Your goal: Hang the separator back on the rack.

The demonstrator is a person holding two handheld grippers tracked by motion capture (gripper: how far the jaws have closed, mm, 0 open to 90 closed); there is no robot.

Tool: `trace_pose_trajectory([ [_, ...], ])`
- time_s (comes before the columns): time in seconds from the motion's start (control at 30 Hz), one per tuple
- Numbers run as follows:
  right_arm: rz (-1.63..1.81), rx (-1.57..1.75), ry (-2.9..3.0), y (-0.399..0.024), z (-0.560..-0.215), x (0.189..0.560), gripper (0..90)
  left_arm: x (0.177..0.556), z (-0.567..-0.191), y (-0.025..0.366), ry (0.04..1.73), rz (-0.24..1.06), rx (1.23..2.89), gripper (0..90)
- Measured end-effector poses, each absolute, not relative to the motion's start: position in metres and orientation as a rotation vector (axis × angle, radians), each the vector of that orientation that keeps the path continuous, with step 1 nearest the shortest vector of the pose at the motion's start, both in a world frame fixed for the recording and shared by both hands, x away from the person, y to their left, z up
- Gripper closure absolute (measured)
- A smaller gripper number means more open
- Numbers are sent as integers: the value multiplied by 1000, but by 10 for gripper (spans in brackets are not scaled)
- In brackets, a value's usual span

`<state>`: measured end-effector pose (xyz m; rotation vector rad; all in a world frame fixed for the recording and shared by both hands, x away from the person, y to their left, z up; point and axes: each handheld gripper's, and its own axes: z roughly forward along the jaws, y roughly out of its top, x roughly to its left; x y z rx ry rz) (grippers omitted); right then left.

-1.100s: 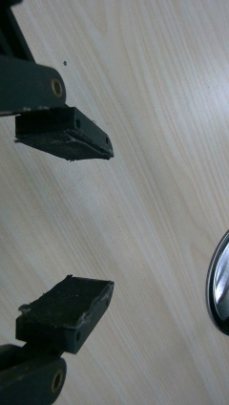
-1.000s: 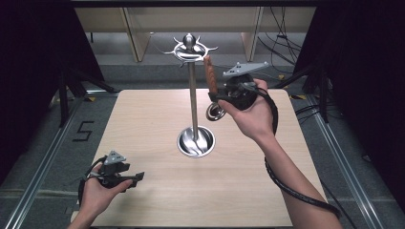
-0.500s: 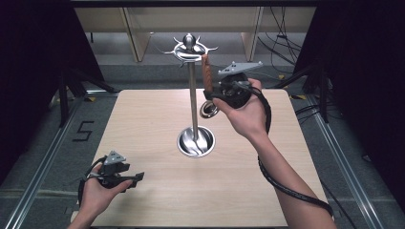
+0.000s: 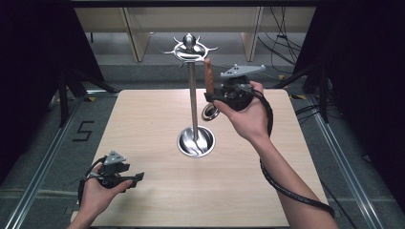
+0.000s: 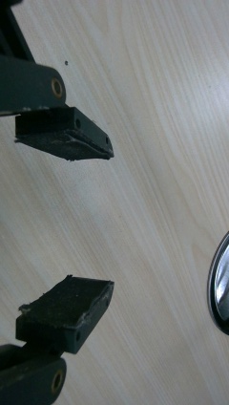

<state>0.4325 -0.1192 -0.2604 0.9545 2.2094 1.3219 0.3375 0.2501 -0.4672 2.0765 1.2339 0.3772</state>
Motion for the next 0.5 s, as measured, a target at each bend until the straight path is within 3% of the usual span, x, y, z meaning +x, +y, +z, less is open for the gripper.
trace_pose_trajectory([
  [0.3, 1325, 903, 2178, -141, -253, 416, 526, 338, -468, 250, 1235, 376, 2074, 309],
  [0.5, 1290, 925, 2167, -166, -263, 402, 510, 338, -468, 251, 1233, 375, 2096, 309],
])
